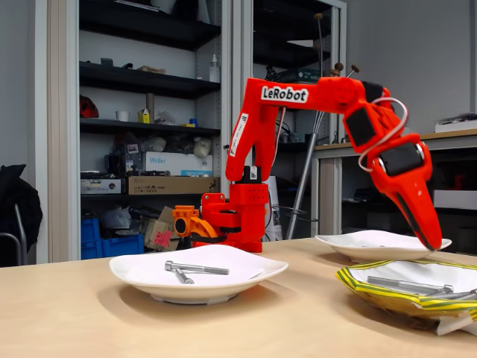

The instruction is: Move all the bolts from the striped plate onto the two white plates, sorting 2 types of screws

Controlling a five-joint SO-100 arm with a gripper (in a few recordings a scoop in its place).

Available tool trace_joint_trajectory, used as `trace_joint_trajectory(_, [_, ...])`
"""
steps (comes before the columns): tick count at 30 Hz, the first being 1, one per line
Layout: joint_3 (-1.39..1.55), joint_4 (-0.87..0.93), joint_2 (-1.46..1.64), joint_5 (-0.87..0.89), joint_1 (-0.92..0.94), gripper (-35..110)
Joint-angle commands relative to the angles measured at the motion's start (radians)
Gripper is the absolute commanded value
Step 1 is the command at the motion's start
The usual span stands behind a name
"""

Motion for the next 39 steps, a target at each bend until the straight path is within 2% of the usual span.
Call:
trace_joint_trajectory(1, [-0.069,0.021,-0.026,0.044,0.017,11])
trace_joint_trajectory(9, [-0.147,0.060,-0.114,0.066,0.066,9])
trace_joint_trajectory(19, [-0.209,0.107,-0.161,0.006,0.129,8])
trace_joint_trajectory(39, [-0.307,0.137,-0.288,-0.006,0.124,0])
